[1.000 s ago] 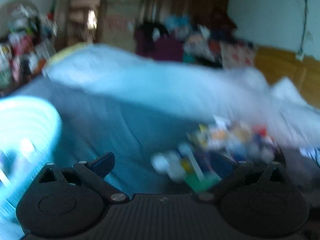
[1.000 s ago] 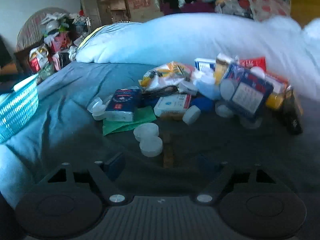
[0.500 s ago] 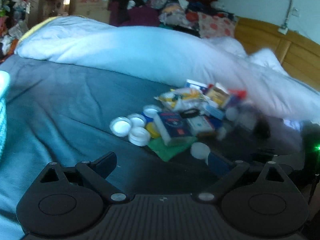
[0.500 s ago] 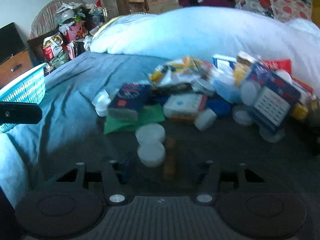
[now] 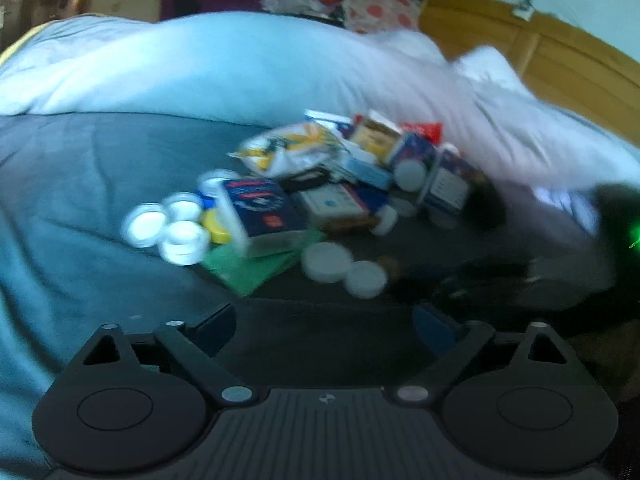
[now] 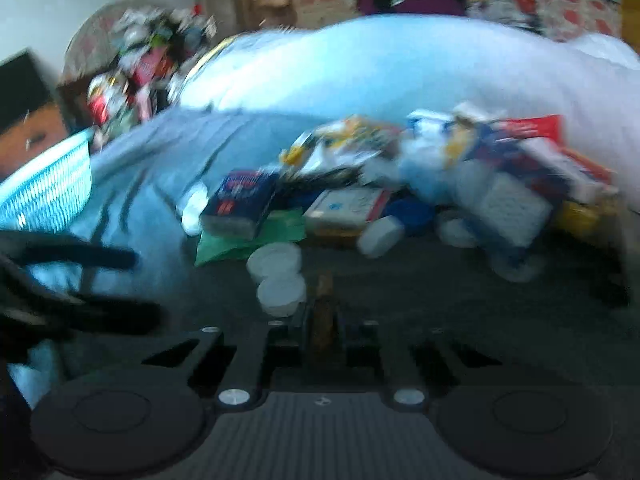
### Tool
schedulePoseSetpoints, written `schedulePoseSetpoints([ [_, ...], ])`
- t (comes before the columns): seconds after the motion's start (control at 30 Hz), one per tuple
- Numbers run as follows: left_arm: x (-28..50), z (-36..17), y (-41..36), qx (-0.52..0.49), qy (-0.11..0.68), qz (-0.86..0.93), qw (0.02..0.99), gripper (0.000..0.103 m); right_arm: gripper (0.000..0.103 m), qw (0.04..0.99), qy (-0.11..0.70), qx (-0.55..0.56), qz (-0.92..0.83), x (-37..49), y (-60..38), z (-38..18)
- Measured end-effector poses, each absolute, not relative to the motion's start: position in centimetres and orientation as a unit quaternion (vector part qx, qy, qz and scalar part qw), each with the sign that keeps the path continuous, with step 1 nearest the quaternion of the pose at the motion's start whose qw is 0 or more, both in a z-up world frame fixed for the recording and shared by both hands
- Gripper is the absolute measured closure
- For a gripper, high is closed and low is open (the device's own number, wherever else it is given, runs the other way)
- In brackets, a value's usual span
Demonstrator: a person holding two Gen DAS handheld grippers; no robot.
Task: Organize objects
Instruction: 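Grasp a white cap with the left gripper while the right grasps a brown stick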
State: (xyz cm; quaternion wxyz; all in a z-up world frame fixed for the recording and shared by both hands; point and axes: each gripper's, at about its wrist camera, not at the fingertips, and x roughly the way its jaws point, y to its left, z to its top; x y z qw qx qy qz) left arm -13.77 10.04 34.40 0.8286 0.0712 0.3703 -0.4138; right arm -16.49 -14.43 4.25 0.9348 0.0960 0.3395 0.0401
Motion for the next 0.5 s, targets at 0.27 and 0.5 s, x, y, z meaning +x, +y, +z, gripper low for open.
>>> schedulePoseSetpoints([
  [0.27,-13.3,29.8,3.5,0.104,0.347,-0.445,0.819,0.026,0.088,0.93,0.346,0.122,-0.018,-18.8,-17.7,3.5],
  [0.5,-13.9,29.5,0.8,0.131,0.318,-0.467,0.815,0.052,0.088,0.93,0.34,0.139,-0.02,-18.8,-18.5,2.9],
])
